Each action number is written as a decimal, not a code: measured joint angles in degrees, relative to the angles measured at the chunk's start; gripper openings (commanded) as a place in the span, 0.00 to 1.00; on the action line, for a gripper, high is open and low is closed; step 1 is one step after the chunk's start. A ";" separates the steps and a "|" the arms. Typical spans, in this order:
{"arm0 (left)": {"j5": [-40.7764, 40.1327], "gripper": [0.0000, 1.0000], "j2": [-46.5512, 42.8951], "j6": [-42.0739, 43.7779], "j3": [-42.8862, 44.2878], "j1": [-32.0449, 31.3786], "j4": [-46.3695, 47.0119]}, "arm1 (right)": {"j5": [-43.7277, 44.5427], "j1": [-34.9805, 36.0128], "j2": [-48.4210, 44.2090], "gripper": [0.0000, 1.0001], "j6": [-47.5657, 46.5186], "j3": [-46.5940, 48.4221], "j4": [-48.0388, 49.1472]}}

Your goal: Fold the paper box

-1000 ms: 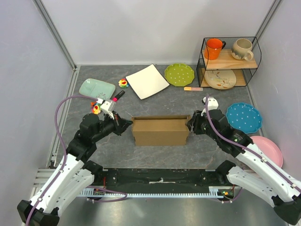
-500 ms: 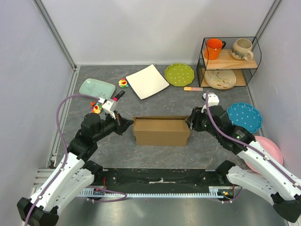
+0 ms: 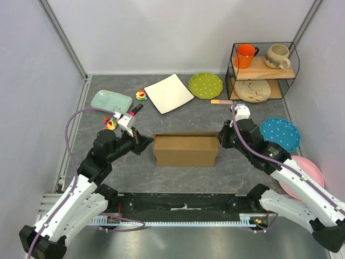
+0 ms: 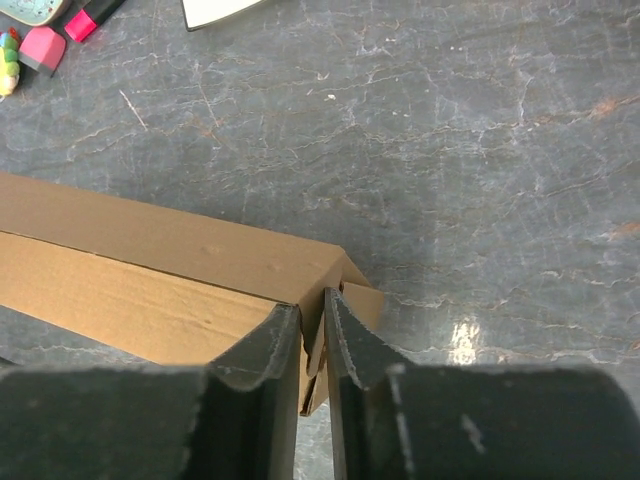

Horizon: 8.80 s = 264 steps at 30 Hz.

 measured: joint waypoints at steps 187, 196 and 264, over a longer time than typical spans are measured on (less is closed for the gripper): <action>-16.61 0.02 -3.41 -5.46 -10.69 -14.16 19.54 | 15.67 17.73 -14.93 0.66 6.40 -7.52 -2.01; -16.65 0.02 -3.39 -5.46 -10.58 -14.21 19.47 | 18.10 17.73 -20.28 0.80 6.97 -7.17 -3.89; -25.20 0.51 -10.16 -2.14 -1.66 -14.95 -4.57 | 13.46 17.73 -8.57 0.78 1.92 -8.20 9.88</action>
